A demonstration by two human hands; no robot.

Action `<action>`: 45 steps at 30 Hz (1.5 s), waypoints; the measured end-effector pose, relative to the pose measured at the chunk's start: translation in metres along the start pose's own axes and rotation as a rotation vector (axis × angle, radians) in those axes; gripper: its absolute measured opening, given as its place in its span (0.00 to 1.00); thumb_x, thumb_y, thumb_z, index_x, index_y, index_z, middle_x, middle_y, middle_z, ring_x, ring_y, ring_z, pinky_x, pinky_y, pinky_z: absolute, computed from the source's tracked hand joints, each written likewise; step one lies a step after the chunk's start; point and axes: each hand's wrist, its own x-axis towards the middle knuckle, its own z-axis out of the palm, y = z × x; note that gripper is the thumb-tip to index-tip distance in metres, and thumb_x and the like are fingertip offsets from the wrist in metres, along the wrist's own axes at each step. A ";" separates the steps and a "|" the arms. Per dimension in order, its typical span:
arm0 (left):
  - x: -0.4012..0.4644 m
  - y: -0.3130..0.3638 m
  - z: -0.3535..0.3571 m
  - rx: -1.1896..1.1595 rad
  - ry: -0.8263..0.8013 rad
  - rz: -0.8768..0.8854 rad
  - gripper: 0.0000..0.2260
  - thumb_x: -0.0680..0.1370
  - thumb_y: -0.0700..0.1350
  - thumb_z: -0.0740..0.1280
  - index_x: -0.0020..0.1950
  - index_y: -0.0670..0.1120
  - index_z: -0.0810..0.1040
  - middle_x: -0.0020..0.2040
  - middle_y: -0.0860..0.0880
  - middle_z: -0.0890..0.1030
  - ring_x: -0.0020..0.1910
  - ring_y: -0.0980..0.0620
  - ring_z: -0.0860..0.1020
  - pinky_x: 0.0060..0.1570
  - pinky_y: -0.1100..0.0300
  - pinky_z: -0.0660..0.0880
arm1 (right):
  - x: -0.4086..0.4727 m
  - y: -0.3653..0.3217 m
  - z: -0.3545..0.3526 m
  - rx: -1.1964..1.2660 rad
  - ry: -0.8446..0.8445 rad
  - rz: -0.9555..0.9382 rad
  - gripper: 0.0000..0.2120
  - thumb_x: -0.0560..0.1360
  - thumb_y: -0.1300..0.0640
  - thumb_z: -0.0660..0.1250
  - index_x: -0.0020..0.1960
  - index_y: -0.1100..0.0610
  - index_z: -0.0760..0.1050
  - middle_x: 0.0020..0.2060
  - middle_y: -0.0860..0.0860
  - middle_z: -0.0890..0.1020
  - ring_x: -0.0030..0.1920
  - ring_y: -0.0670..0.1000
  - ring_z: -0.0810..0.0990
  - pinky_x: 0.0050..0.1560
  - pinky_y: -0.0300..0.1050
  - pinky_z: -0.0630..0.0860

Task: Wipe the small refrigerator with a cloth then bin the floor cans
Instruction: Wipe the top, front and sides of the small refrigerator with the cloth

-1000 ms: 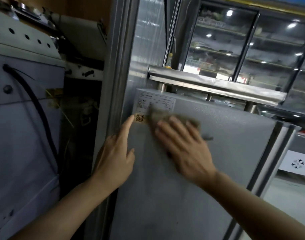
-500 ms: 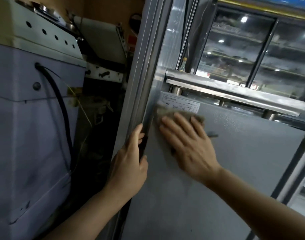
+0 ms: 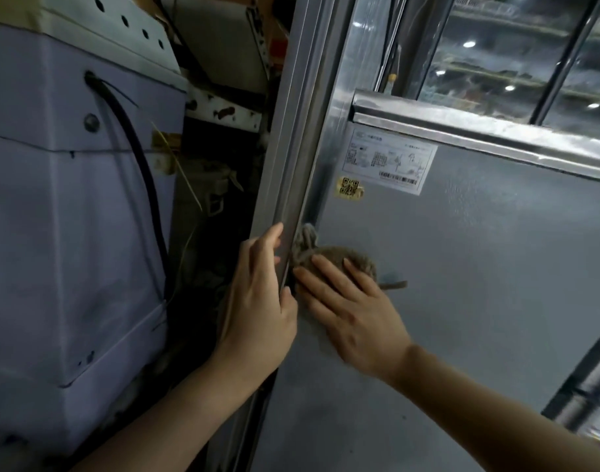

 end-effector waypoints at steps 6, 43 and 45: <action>-0.014 -0.001 -0.002 -0.008 -0.098 -0.009 0.33 0.73 0.31 0.64 0.74 0.50 0.57 0.63 0.52 0.68 0.60 0.63 0.66 0.55 0.84 0.56 | -0.034 -0.003 -0.005 -0.118 -0.145 -0.149 0.29 0.72 0.54 0.53 0.73 0.56 0.64 0.74 0.51 0.63 0.74 0.56 0.59 0.73 0.55 0.50; -0.065 0.061 0.111 0.343 -0.376 0.285 0.44 0.67 0.33 0.69 0.77 0.49 0.49 0.76 0.55 0.42 0.76 0.53 0.46 0.69 0.42 0.53 | -0.202 0.041 -0.018 -0.135 0.031 0.325 0.25 0.75 0.58 0.56 0.72 0.56 0.65 0.73 0.52 0.64 0.73 0.58 0.61 0.71 0.55 0.52; -0.064 0.070 0.120 0.340 -0.358 0.318 0.45 0.66 0.33 0.70 0.77 0.49 0.50 0.77 0.55 0.44 0.76 0.51 0.49 0.68 0.42 0.54 | -0.197 0.072 -0.036 -0.182 0.195 0.516 0.22 0.75 0.59 0.59 0.69 0.56 0.71 0.70 0.57 0.69 0.70 0.60 0.66 0.67 0.54 0.56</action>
